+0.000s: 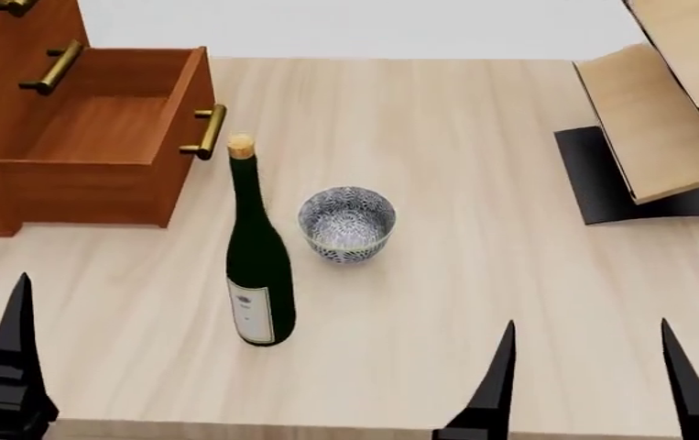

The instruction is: Put the bowl in the bottom drawer of the cabinet.

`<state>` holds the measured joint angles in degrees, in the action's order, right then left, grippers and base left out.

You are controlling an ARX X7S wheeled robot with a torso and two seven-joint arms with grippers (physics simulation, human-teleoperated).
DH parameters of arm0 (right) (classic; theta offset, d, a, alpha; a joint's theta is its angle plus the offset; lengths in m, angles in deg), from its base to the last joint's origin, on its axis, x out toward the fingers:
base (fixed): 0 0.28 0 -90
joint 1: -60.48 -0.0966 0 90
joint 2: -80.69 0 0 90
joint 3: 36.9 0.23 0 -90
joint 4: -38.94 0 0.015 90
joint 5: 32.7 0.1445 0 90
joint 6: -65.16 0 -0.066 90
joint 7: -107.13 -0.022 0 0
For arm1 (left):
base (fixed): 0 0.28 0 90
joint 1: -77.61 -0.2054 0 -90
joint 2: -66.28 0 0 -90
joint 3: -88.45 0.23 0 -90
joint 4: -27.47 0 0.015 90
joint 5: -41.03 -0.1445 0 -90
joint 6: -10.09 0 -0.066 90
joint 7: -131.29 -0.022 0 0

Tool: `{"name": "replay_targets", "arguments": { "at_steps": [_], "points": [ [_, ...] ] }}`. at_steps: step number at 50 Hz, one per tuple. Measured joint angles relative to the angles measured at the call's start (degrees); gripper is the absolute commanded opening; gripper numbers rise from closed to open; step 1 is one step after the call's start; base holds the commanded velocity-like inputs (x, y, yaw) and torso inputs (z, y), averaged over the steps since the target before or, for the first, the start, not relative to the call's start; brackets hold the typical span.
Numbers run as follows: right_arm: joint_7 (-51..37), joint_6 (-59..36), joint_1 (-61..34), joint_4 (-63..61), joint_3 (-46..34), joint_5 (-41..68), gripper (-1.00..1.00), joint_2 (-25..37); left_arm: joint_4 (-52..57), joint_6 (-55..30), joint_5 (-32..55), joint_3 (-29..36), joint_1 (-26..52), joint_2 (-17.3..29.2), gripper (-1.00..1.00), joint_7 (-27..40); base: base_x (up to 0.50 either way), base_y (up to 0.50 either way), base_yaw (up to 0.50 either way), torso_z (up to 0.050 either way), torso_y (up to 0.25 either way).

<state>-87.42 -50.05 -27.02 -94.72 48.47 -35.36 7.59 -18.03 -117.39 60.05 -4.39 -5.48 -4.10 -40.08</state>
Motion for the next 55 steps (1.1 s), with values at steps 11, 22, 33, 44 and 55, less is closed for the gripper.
{"name": "replay_targets", "arguments": {
  "at_steps": [11,22,33,44,55],
  "points": [
    [-0.5,-1.0,0.0,-1.9,-0.5,-0.9,1.0,0.6,2.0,-2.1,0.4,1.0,1.9,0.9,1.0,0.3,0.5,0.0,0.0,0.0,0.0],
    [-0.9,-2.7,-0.1,-4.2,-0.4,-1.6,1.0,1.1,4.1,-4.7,1.1,1.6,4.5,1.7,1.0,0.9,0.5,0.0,0.0,0.0,0.001],
    [-0.9,-4.4,-0.7,-5.8,-0.5,-2.0,1.0,1.6,5.6,-6.7,1.8,2.5,6.7,2.1,1.0,1.4,0.5,0.0,0.0,0.0,0.0],
    [-0.8,-5.7,-1.2,-6.8,-0.6,-2.0,1.0,2.0,6.7,-8.5,2.3,3.5,8.9,2.3,1.0,1.9,0.5,0.0,0.0,0.0,0.001],
    [-0.8,-6.7,-1.9,-7.4,-0.6,-1.9,1.0,2.2,7.2,-9.7,2.8,4.5,10.7,2.5,1.0,2.3,0.5,0.0,0.0,0.0,0.002]
  ]
}}
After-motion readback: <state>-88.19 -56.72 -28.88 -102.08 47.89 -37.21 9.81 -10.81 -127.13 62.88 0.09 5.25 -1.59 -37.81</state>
